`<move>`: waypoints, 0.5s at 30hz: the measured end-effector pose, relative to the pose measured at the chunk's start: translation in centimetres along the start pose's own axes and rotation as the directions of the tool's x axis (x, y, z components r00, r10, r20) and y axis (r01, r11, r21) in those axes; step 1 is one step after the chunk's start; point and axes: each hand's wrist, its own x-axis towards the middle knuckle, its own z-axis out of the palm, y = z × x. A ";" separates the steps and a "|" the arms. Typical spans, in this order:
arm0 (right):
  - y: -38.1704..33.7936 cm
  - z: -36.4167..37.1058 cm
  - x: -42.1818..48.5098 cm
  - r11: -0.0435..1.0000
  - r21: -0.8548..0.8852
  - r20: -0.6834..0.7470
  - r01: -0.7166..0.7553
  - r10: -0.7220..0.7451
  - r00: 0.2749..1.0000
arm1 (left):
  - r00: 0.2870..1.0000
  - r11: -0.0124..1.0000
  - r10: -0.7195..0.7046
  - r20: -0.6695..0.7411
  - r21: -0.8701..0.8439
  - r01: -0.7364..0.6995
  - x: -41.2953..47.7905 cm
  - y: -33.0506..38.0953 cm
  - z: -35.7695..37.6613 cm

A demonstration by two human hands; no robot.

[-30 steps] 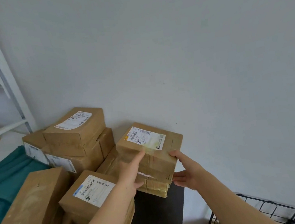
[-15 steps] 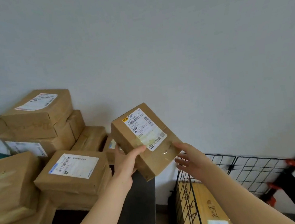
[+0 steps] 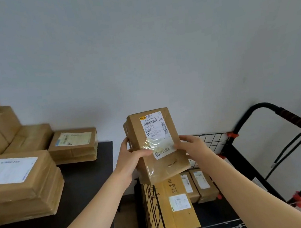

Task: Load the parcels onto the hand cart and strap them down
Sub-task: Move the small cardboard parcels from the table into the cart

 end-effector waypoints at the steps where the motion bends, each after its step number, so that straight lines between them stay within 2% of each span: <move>1: 0.5 -0.7 0.3 1.000 0.005 -0.001 -0.004 0.004 1.000 | 1.000 1.000 -0.002 0.018 0.021 0.002 0.2 -0.3 0.9; 5: 2.8 -4.3 1.8 0.999 0.023 -0.037 -0.042 0.043 0.998 | 0.998 0.997 -0.020 0.062 0.076 0.015 1.6 -1.9 5.4; 15: 11.7 -16.1 10.8 0.980 0.117 -0.072 -0.161 0.170 0.983 | 0.976 0.970 -0.198 0.087 0.159 0.183 9.3 -8.3 19.5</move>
